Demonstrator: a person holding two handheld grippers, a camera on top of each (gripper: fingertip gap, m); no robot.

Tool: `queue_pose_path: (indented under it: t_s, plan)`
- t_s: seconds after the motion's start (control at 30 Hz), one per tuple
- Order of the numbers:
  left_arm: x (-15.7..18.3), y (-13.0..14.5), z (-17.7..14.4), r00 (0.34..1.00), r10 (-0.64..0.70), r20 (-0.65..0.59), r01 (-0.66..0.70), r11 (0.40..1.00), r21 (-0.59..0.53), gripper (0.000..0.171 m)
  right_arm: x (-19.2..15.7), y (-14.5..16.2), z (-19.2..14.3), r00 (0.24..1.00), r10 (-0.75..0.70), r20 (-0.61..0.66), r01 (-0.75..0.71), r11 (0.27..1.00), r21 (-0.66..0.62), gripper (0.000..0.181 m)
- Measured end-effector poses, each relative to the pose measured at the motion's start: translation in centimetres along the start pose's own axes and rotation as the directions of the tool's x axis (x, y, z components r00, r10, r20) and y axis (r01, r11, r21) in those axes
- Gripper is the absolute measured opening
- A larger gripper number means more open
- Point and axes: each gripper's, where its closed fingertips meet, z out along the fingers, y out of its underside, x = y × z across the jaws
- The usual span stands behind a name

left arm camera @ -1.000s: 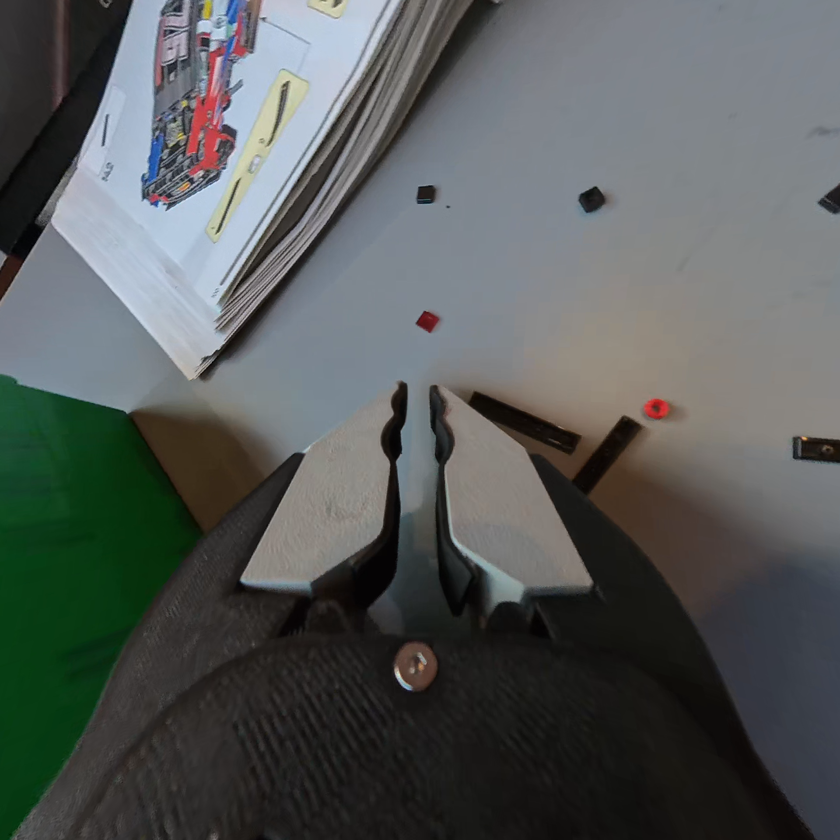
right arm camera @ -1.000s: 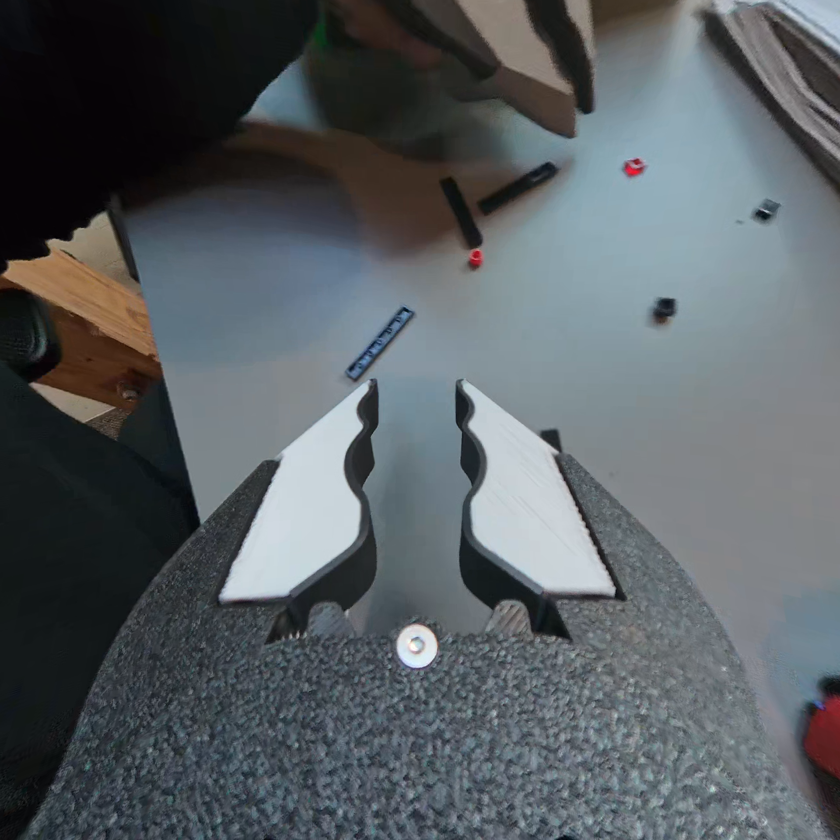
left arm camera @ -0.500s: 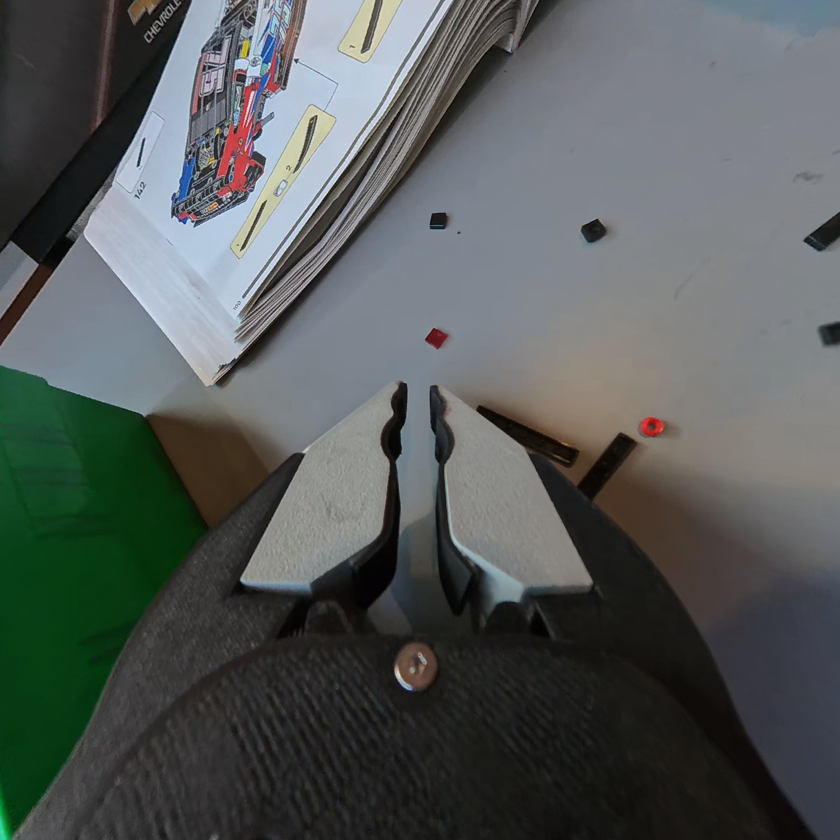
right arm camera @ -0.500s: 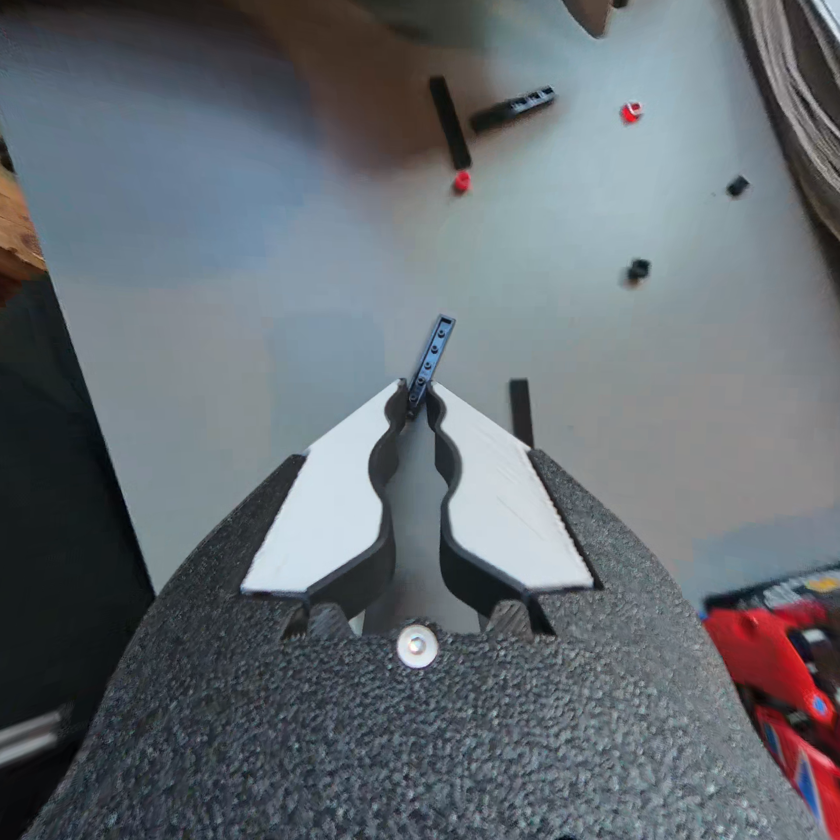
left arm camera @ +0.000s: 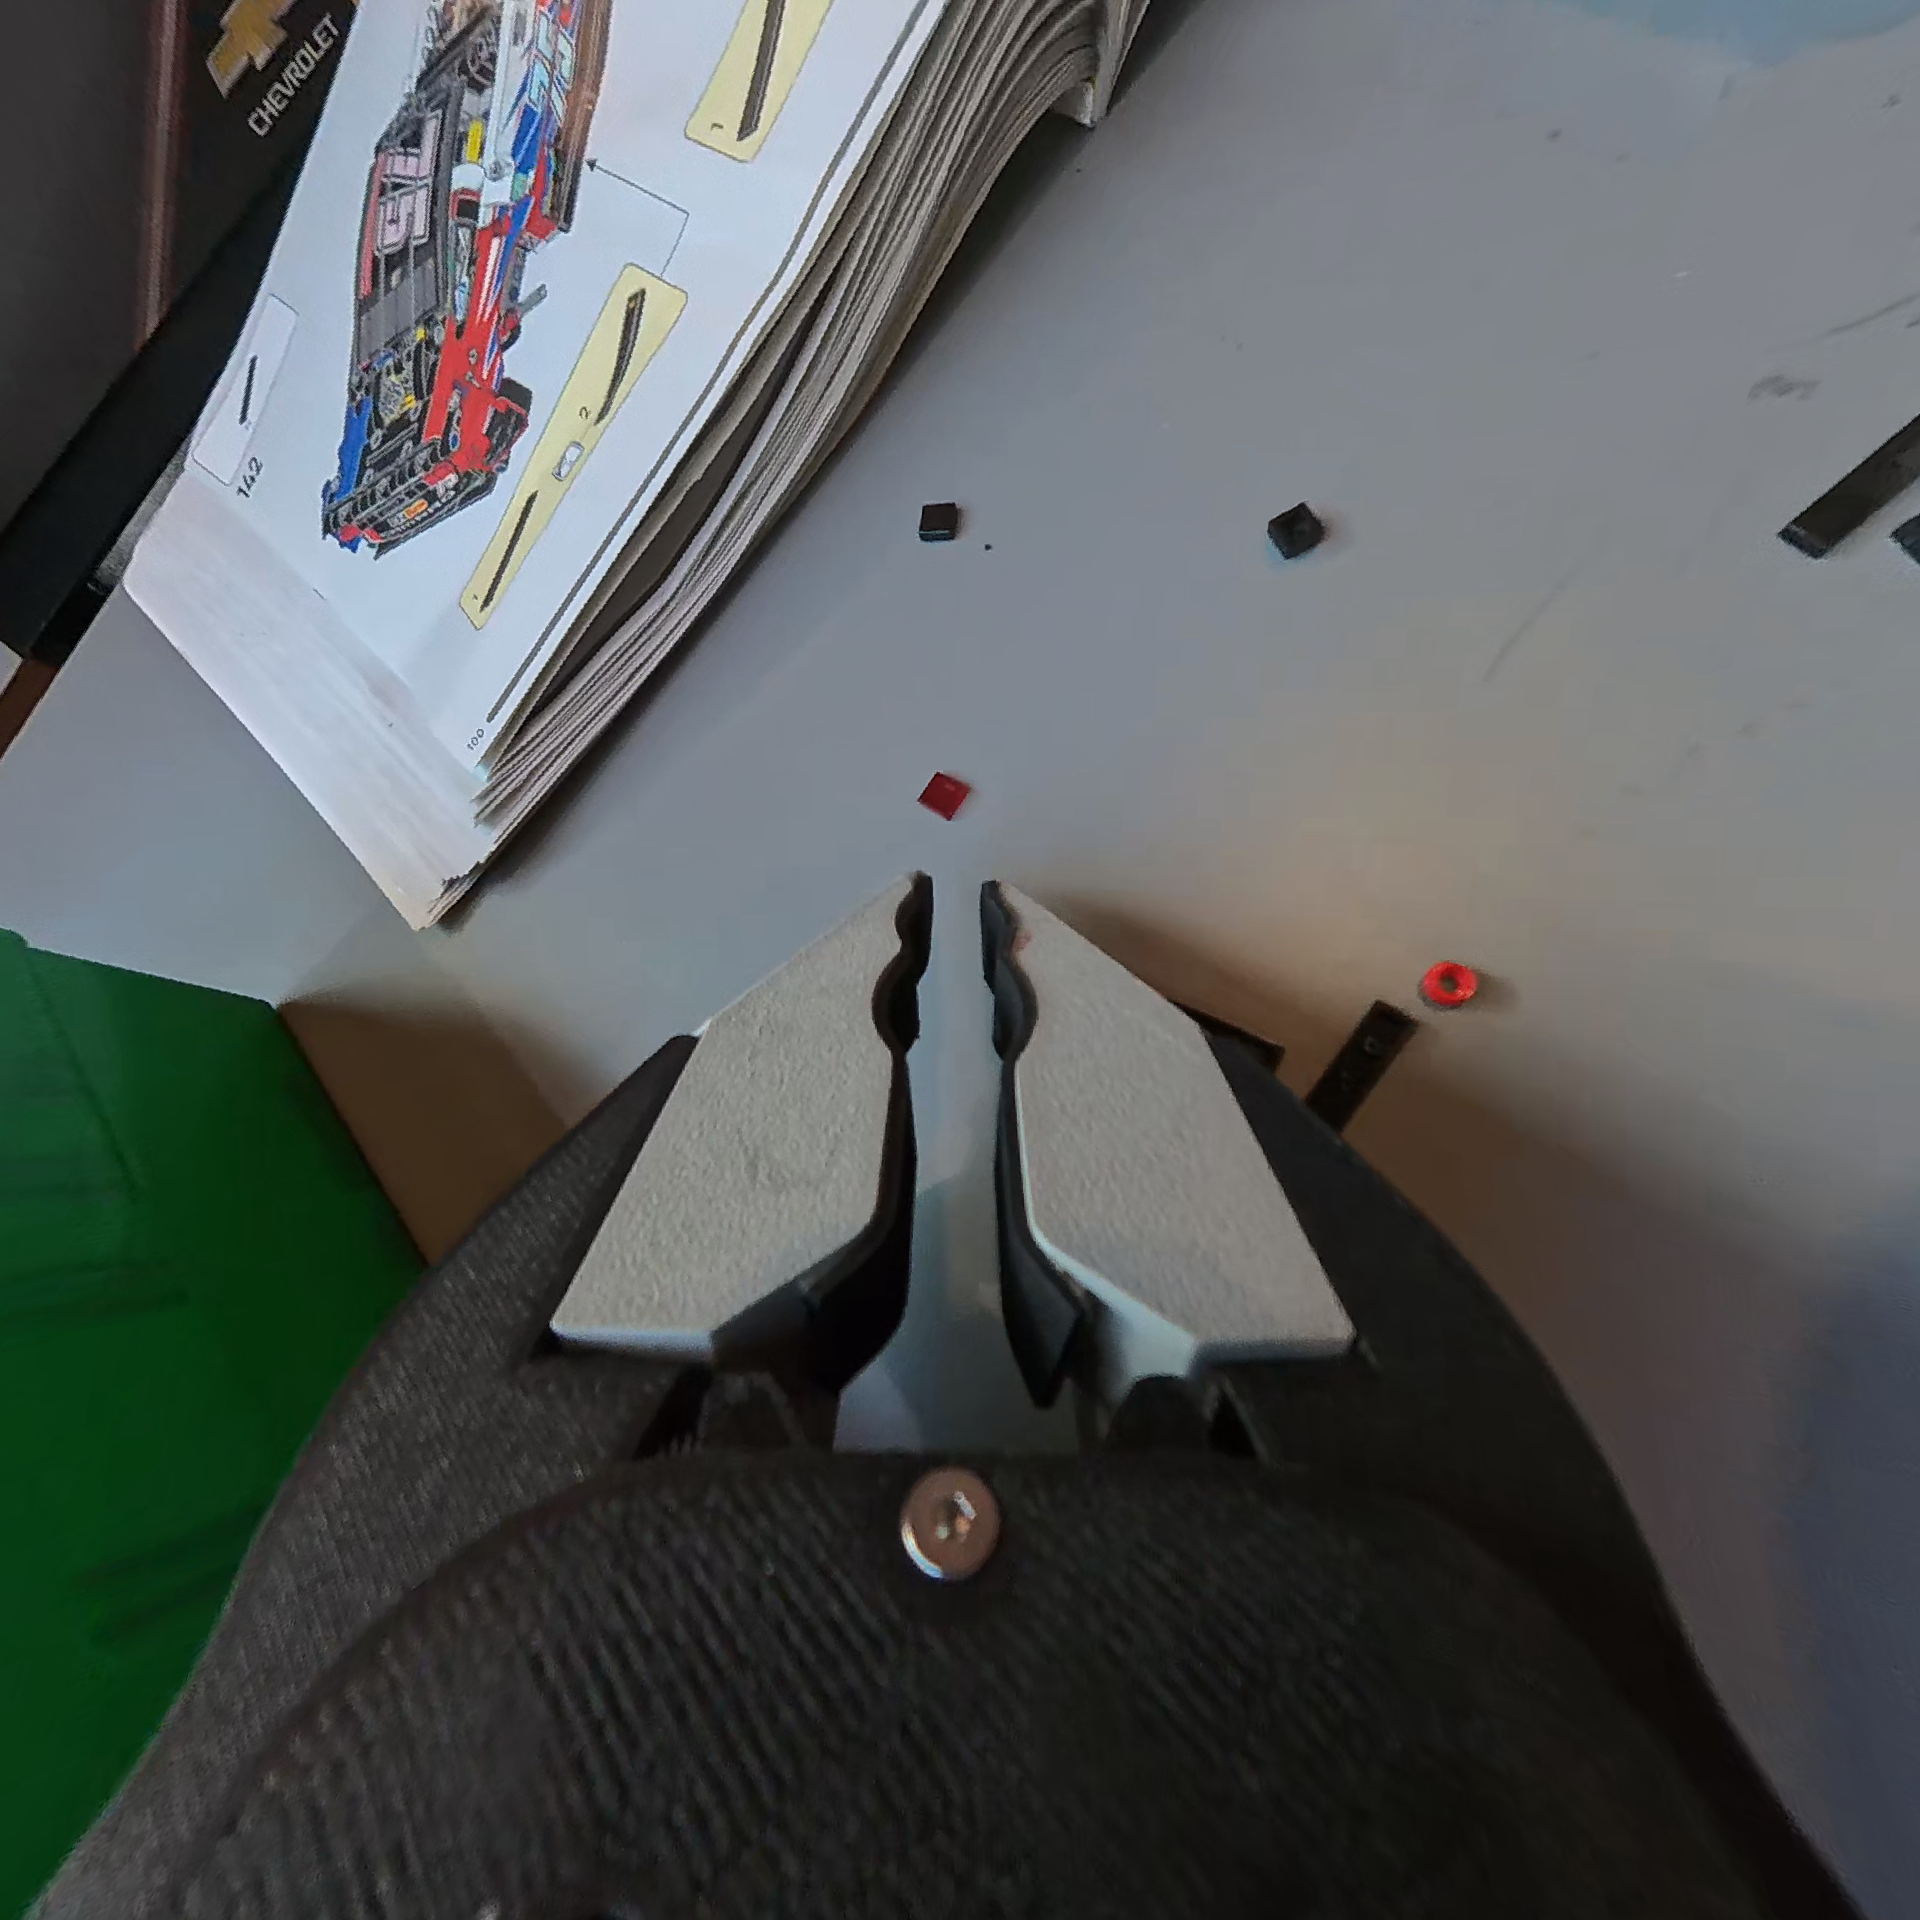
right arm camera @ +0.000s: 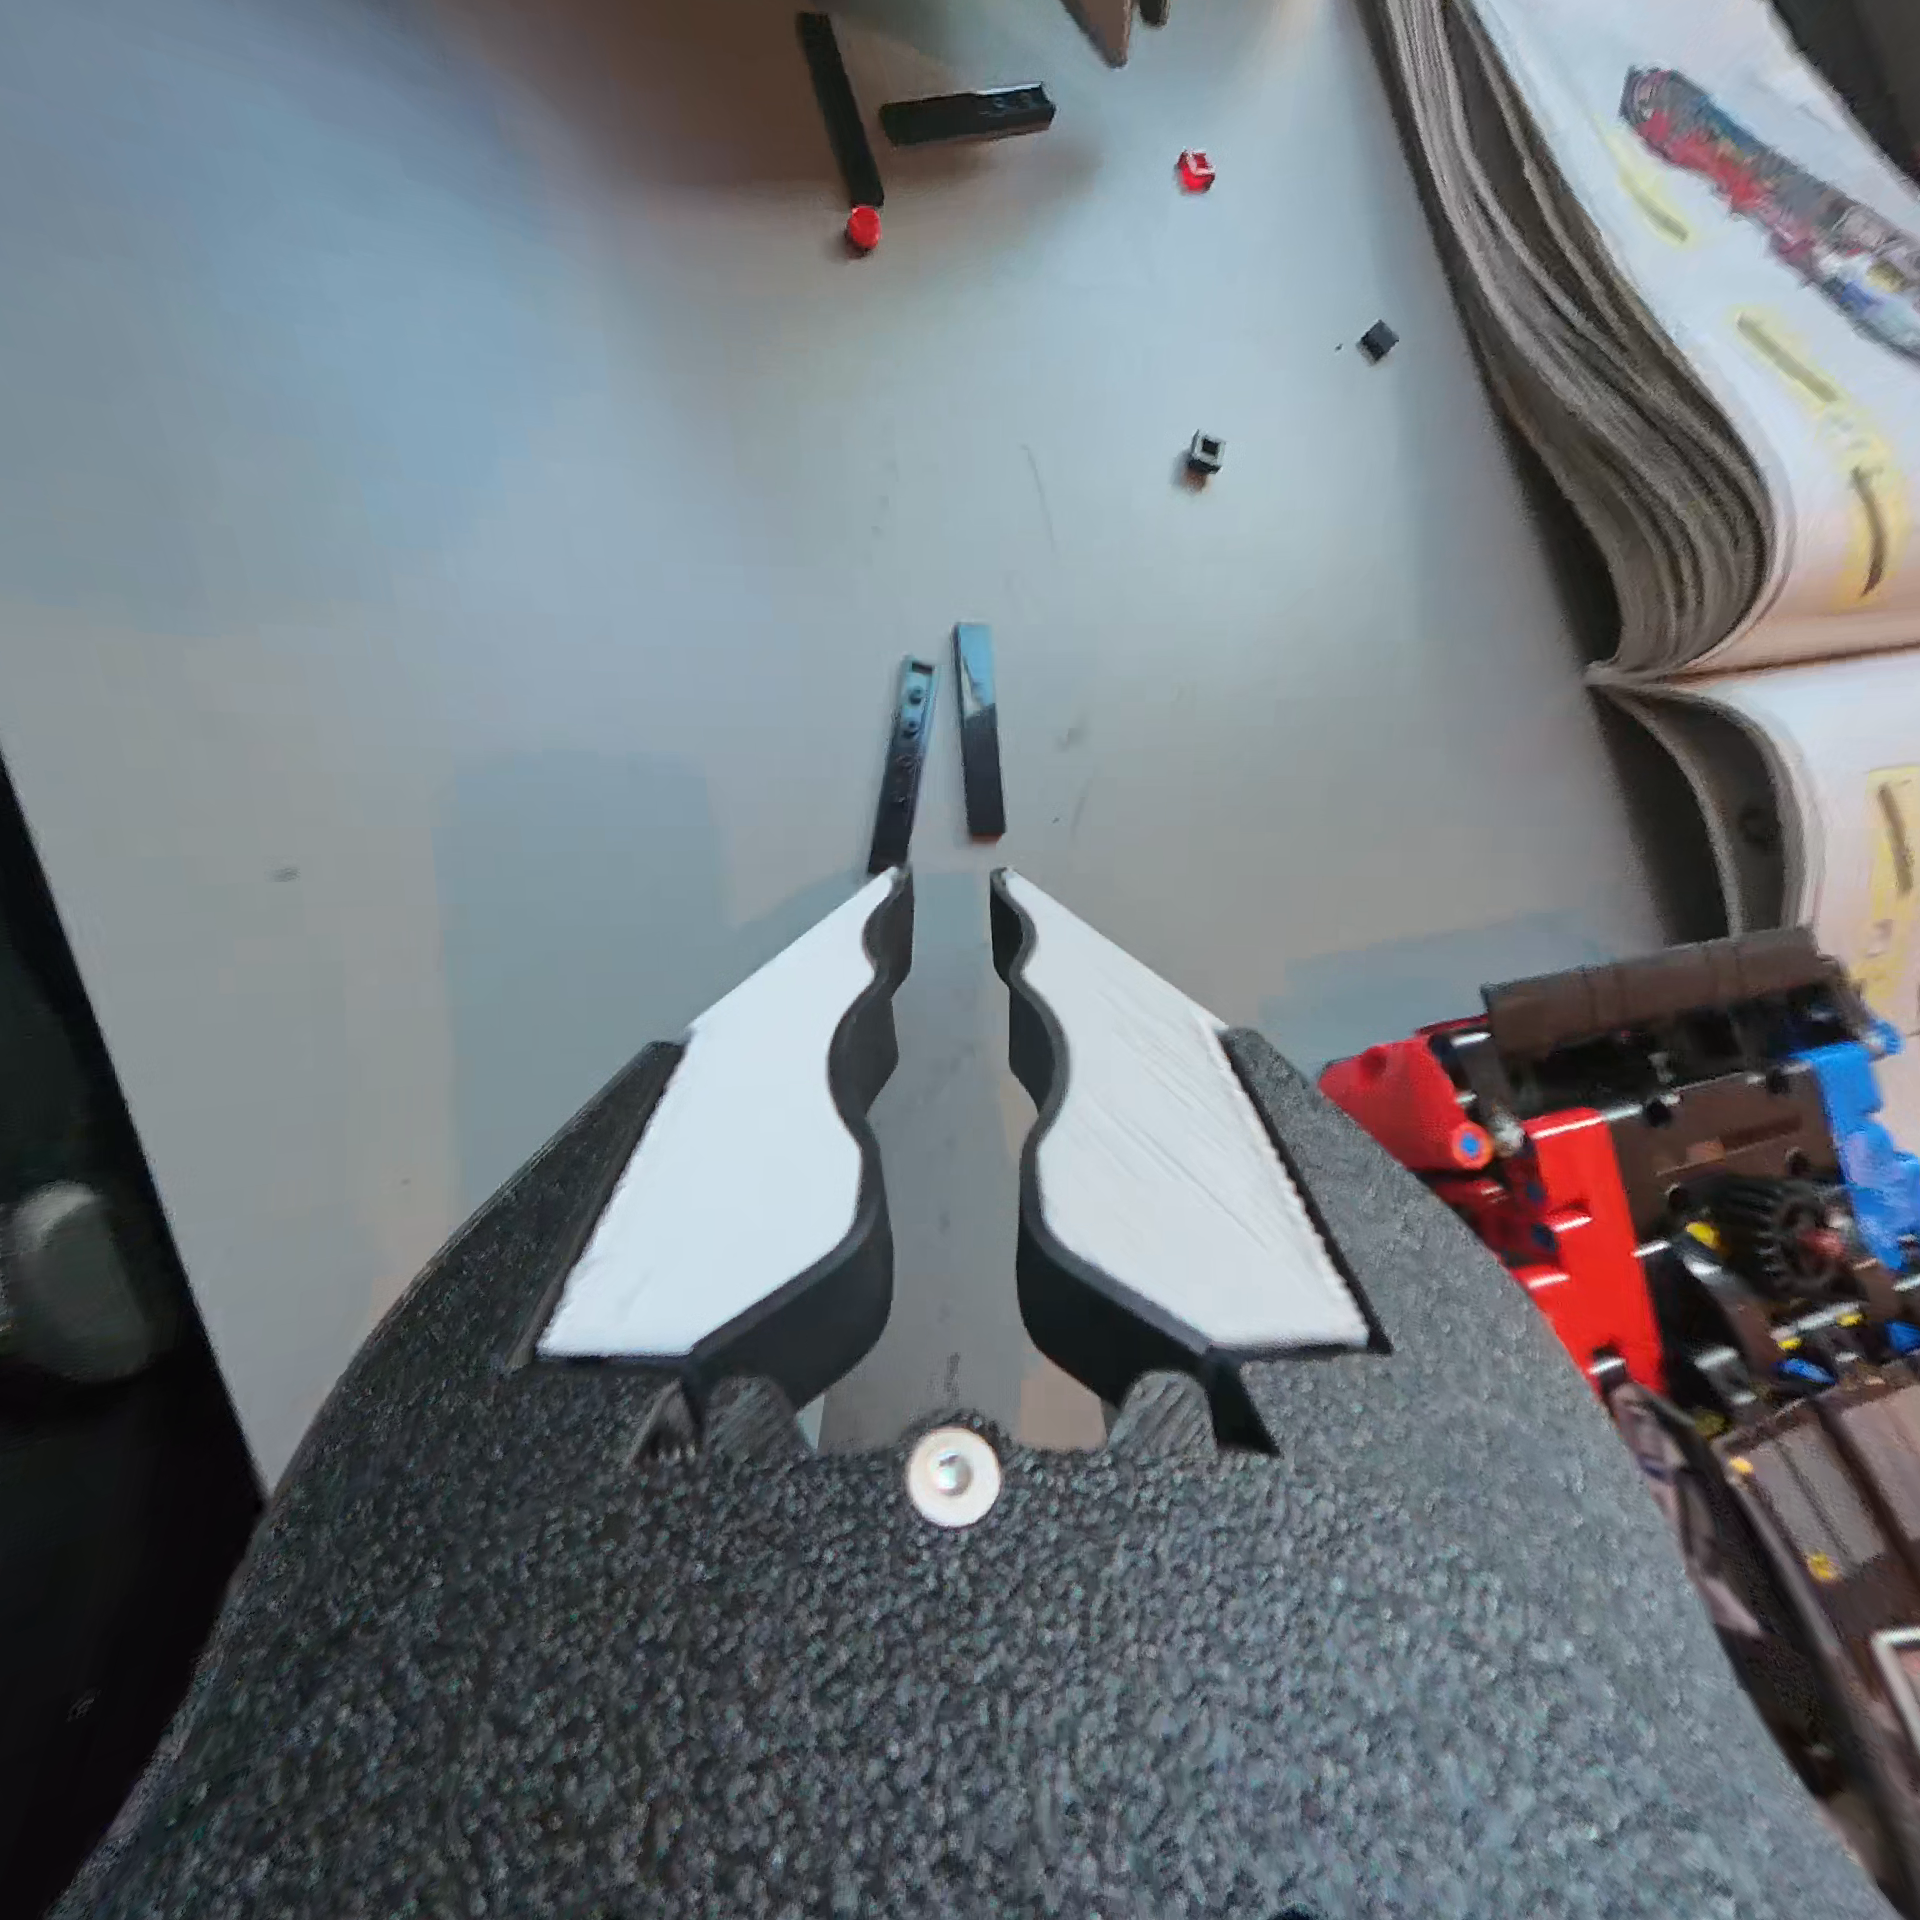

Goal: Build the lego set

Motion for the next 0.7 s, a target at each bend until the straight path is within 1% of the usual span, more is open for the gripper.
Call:
queue_pose_path:
  t_s: [0.07,0.13,0.2,0.3,0.33,0.37,0.4,0.57,0.7]
  plan:
    - [0.5,-0.9,-0.3,1.000,0.024,-0.017,-0.023,0.999,0.042,0.006,-0.6,0.3,-0.2,0.997,0.064,0.038,-0.064,0.998,0.002,0.014]
    - [1.7,-2.0,-0.6,0.996,0.080,-0.047,-0.075,0.992,0.096,0.007,-0.9,0.0,0.0,0.990,0.125,0.067,-0.126,0.992,0.017,0.015]
    - [3.2,-2.9,-0.7,0.988,0.143,-0.066,-0.133,0.981,0.139,0.013,-0.8,-0.2,0.7,0.985,0.156,0.075,-0.158,0.987,0.010,0.017]
    - [5.2,-3.2,-0.4,0.971,0.216,-0.100,-0.199,0.968,0.151,0.019,-0.8,0.1,1.7,0.984,0.160,0.084,-0.159,0.987,-0.022,0.017]
    - [5.7,-3.2,-0.3,0.965,0.238,-0.106,-0.221,0.963,0.151,0.020,-0.9,-0.1,1.7,0.980,0.170,0.104,-0.169,0.985,-0.013,0.013]
    - [6.3,-3.3,-0.3,0.958,0.262,-0.117,-0.242,0.957,0.159,0.020,-1.0,0.0,1.8,0.977,0.180,0.117,-0.179,0.984,-0.018,0.013]
    - [6.9,-3.4,-0.3,0.950,0.284,-0.132,-0.261,0.950,0.171,0.019,-1.1,0.0,1.8,0.974,0.187,0.132,-0.187,0.982,-0.015,0.007]
    - [11.4,-4.6,-0.7,0.889,0.407,-0.212,-0.351,0.900,0.258,0.018,-1.1,-0.1,1.9,0.956,0.243,0.163,-0.246,0.969,-0.003,0.007]
    - [14.6,-5.0,-0.4,0.825,0.526,-0.208,-0.458,0.837,0.299,0.017,-1.7,-1.0,1.7,0.906,0.335,0.258,-0.350,0.937,0.014,0.006]
